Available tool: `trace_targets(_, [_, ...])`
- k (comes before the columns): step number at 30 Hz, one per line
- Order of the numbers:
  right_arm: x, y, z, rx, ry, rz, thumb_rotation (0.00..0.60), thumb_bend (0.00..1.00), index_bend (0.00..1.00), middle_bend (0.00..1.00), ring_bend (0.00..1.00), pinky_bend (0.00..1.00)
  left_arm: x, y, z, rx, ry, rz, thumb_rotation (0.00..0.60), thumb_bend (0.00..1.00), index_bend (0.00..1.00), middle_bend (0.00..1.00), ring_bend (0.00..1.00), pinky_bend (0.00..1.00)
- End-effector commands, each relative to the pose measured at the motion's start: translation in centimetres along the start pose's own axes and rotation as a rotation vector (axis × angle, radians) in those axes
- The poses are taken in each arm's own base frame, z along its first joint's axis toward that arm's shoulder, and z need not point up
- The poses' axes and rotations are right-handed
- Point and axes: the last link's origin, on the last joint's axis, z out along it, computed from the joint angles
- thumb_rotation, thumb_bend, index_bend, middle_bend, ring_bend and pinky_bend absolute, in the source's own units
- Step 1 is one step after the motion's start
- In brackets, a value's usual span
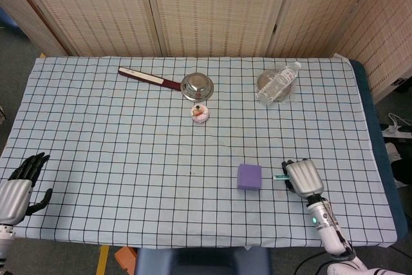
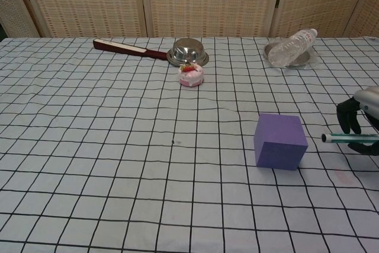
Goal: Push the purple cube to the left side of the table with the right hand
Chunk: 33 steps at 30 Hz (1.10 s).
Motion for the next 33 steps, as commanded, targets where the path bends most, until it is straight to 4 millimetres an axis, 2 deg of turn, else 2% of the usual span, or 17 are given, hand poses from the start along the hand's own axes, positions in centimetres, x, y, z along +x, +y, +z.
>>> trace_targets(1, [0.2,-0.7,0.6,0.011,0.000,-0.001,0.600,0.41,0.92,0.82,0.66,0.59,0.0,0.0,0.1,-0.003,-0.005,-0.002,0.600,0.45,0.00,0.00,0.00,0.18])
trace_targets(5, [0.5,-2.0,1.4,0.036,-0.001,-0.009,0.600,0.41,0.92,0.82,0.66,0.59,-0.1,0.0,0.1,-0.006,-0.013,-0.004,0.600,0.45,0.00,0.00,0.00,0.18])
trace_targets(8, [0.5,-2.2,1.6,0.040,-0.002,-0.010,0.600,0.41,0.92,0.82,0.66,0.59,-0.1,0.0,0.1,-0.006,-0.014,-0.004,0.600,0.45,0.00,0.00,0.00,0.18])
trace_targets(11, [0.7,-3.6,2.1,0.071,0.001,-0.026,0.600,0.41,0.92,0.82,0.66,0.59,0.0,-0.1,0.1,-0.007,-0.016,-0.008,0.600,0.45,0.00,0.00,0.00,0.18])
trace_targets(12, [0.9,-4.5,2.1,0.103,0.005,-0.044,0.600,0.41,0.92,0.82,0.66,0.59,0.0,-0.2,0.1,-0.007,-0.016,-0.013,0.600,0.45,0.00,0.00,0.00,0.18])
trace_targets(23, [1.6,-7.1,2.2,0.152,0.000,-0.052,0.600,0.41,0.92,0.82,0.66,0.59,0.2,-0.2,0.0,-0.020,-0.018,-0.026,0.600,0.45,0.00,0.00,0.00,0.18])
trace_targets(33, [2.4,-10.9,3.4,0.225,0.012,-0.054,0.600,0.41,0.92,0.82,0.66,0.59,0.2,-0.3,0.0,-0.020,-0.025,-0.030,0.600,0.45,0.00,0.00,0.00,0.18])
